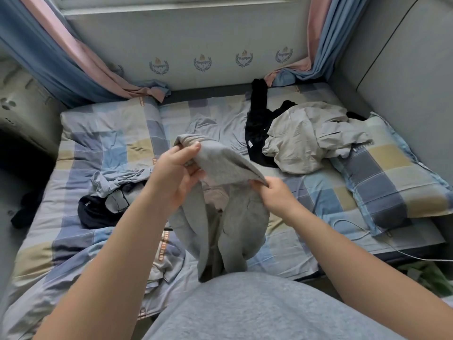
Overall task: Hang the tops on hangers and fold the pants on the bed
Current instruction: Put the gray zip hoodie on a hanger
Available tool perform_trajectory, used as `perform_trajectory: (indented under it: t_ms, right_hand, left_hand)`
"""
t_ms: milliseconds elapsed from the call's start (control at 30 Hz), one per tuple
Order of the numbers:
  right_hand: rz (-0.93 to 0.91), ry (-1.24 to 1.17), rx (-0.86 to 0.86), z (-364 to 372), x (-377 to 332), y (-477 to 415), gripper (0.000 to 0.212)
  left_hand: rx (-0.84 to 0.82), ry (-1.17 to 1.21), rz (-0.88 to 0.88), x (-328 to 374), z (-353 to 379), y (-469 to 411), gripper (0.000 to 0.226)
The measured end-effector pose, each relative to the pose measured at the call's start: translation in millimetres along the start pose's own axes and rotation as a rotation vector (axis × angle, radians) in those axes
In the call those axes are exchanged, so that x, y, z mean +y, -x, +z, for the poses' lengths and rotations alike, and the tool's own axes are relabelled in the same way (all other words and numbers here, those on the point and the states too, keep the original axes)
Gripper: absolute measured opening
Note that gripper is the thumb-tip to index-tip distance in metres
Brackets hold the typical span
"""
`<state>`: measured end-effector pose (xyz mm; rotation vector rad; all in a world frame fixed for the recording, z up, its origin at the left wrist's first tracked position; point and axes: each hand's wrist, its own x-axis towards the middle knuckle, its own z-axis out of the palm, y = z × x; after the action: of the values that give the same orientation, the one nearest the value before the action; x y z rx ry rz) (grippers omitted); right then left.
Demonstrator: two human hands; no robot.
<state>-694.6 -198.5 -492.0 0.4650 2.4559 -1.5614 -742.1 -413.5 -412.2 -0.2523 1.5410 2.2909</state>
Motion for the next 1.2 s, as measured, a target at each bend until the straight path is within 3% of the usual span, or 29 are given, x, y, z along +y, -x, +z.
perform_trajectory:
  t_ms: [100, 233, 300, 433, 533, 600, 700, 767, 833, 933, 1033, 1133, 1200]
  right_hand:
    - [0.167, -0.252, 0.086, -8, -11, -1, 0.039]
    - [0.209, -0.539, 0.050, -5, -32, 3, 0.020]
    - [0.151, -0.563, -0.010, 0, -43, 8, 0.019]
    - [0.017, -0.674, -0.133, -1, -55, 16, 0.014]
    - [-0.094, -0.545, -0.097, -9, -45, 22, 0.007]
    - [-0.114, -0.370, -0.118, -12, -28, 23, 0.030]
    - [-0.074, -0.121, -0.244, -5, -3, 28, 0.065]
    - [-0.022, -0.039, -0.249, 7, 15, 27, 0.074]
    - [0.032, 0.082, -0.181, 17, 28, 24, 0.060]
    - [0.038, 0.217, -0.071, 15, 41, 18, 0.012]
    - [0.157, -0.001, 0.038, -3, 42, 7, 0.021]
    - [0.297, -0.397, 0.146, -18, 27, -3, 0.012]
    - [0.299, -0.531, 0.162, -21, 14, -7, 0.012]
  left_hand:
    - [-0.070, -0.246, -0.049, -27, 1, -2, 0.022]
    - [-0.180, -0.746, -0.011, -76, 16, 7, 0.092]
    - [-0.173, -0.919, 0.102, -95, 22, 8, 0.087]
    - [-0.040, -0.735, 0.299, -93, 11, -4, 0.039]
    - [0.048, -0.440, 0.207, -75, 2, -11, 0.013]
    - [0.078, -0.238, 0.092, -63, -2, -12, 0.011]
    - [0.009, -0.042, -0.016, -48, -1, -10, 0.030]
    - [-0.034, -0.018, -0.019, -43, 3, -6, 0.037]
    - [-0.052, -0.029, -0.015, -41, 5, -5, 0.027]
    - [0.000, -0.097, -0.004, -32, 0, -6, 0.024]
    - [0.045, -0.288, 0.035, -25, -13, -12, 0.032]
    - [0.077, -0.416, 0.117, -28, -22, -18, 0.037]
    - [0.067, -0.481, 0.091, -39, -26, -19, 0.044]
